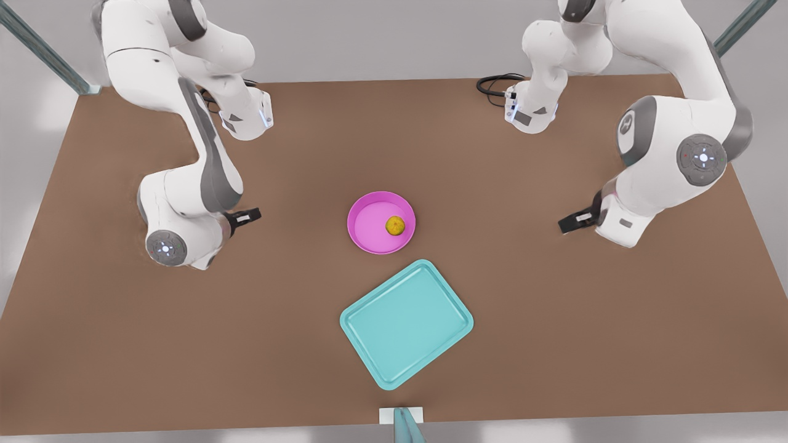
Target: Place the orange on the plate with the left arm and the plate on the tray with the right arm
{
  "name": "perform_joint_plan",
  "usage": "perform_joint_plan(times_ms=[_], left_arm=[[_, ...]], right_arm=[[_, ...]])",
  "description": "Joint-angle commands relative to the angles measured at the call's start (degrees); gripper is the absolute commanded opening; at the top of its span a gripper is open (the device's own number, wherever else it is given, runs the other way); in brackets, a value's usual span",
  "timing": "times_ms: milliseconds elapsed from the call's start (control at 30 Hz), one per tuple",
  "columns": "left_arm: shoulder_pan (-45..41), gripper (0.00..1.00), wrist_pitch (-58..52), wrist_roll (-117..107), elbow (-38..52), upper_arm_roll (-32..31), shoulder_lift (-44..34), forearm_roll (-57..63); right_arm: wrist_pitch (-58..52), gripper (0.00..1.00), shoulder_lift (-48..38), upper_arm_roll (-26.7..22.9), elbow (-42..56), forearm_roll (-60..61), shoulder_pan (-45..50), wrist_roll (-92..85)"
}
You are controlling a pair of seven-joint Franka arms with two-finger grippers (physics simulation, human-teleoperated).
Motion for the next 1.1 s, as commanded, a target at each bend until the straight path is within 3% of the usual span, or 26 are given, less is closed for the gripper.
perform_joint_plan(times_ms=[0,67,133,300,500,1067], left_arm=[[10.4,1.0,-3.1,19.8,-3.2,-11.9,-2.9,7.7],[11.1,1.0,-9.3,20.8,-0.3,-11.5,-0.9,7.8],[11.1,1.0,-15.1,23.8,1.4,-9.8,-0.1,7.7],[11.0,1.0,-12.6,22.6,9.9,-9.8,6.9,7.4],[10.4,1.0,-9.4,17.6,9.7,-10.0,10.2,6.6],[10.3,1.0,-12.3,17.0,9.3,-9.8,9.5,6.2]], right_arm=[[26.0,1.0,2.6,0.3,-1.8,4.9,3.5,12.6],[38.4,1.0,2.4,1.0,-8.1,4.9,6.8,14.2],[41.8,1.0,2.4,1.2,-9.9,5.1,10.8,22.0],[46.4,1.0,6.4,1.2,-10.8,6.5,14.2,22.8],[54.3,1.0,9.1,1.3,-14.1,6.9,18.3,25.0],[55.7,1.0,14.9,3.0,-13.9,7.0,20.4,27.0]])
